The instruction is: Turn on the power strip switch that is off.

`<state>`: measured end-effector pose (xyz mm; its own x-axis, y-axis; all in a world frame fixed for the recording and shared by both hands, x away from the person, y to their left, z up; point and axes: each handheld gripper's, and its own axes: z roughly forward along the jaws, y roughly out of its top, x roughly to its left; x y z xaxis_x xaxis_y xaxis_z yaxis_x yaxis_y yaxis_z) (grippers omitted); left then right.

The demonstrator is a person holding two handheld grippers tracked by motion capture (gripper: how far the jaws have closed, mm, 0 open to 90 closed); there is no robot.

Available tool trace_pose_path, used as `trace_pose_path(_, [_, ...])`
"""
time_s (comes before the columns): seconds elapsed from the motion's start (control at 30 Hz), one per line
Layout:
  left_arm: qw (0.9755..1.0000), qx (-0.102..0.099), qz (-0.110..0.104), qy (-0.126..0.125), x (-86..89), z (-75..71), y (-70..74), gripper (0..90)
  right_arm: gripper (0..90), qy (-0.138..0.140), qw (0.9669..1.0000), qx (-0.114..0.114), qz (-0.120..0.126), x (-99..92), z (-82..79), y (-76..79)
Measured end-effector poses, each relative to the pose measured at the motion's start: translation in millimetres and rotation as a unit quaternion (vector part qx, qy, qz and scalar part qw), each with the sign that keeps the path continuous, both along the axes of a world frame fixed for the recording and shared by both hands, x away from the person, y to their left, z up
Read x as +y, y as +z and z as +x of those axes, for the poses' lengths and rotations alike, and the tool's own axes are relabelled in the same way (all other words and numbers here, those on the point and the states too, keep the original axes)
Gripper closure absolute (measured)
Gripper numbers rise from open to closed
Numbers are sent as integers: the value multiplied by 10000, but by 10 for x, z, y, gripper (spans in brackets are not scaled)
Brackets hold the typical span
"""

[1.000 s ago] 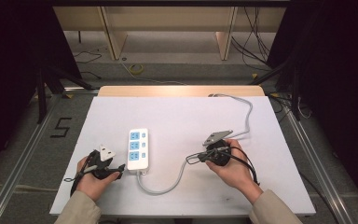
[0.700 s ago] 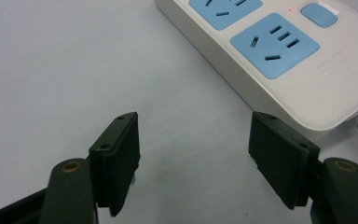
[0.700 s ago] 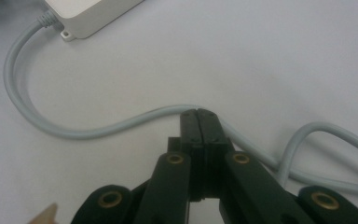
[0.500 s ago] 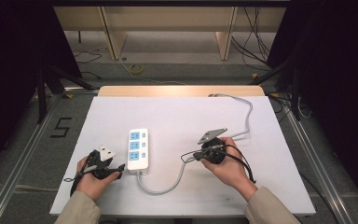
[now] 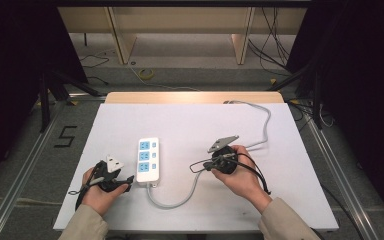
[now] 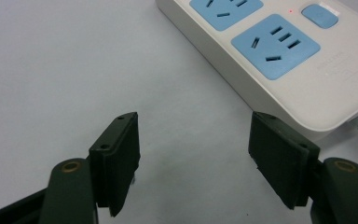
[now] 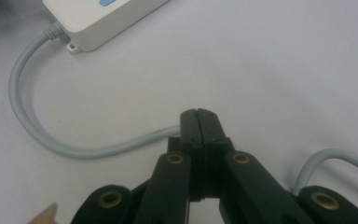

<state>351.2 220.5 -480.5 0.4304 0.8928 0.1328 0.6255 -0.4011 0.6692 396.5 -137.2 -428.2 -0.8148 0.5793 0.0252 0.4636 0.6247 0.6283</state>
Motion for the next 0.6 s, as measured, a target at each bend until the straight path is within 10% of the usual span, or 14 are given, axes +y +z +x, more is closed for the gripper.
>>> trace_pose_path(0.6, [10000,-15,9,-1,-2,1,0,335,900,78,10000,-21,-6,159,72,47])
